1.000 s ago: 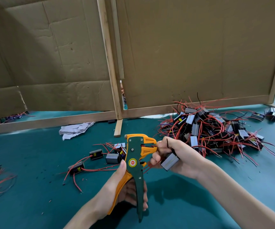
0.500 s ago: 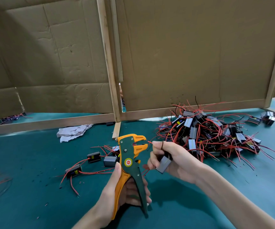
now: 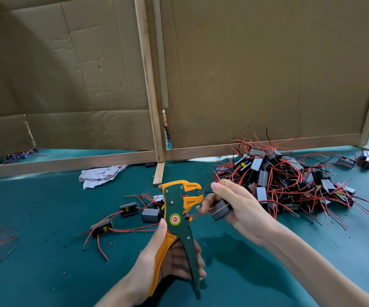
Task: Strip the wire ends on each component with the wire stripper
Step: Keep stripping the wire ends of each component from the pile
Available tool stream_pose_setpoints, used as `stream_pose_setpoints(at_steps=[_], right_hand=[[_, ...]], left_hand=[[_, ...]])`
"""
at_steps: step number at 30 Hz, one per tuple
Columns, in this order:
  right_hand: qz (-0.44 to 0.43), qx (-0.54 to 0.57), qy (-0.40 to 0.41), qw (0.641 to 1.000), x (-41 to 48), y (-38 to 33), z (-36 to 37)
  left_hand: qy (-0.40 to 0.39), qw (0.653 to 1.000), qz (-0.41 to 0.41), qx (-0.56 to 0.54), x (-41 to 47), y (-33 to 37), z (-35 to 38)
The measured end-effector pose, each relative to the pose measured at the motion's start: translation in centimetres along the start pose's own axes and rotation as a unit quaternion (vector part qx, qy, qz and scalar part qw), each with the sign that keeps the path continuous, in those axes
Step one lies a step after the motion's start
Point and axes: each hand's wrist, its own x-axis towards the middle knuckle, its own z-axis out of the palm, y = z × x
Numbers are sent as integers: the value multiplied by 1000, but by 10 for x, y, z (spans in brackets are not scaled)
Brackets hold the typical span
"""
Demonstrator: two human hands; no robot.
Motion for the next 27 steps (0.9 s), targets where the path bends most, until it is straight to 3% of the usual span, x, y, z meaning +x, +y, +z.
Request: stream_pose_setpoints(at_steps=[18, 27], right_hand=[[12, -14, 21, 1000, -1, 2, 4], [15, 4, 7, 1000, -3, 1, 10]], left_hand=[[-25, 1000, 6, 9, 1, -5, -2], [116, 992, 44, 3, 3, -22, 2]])
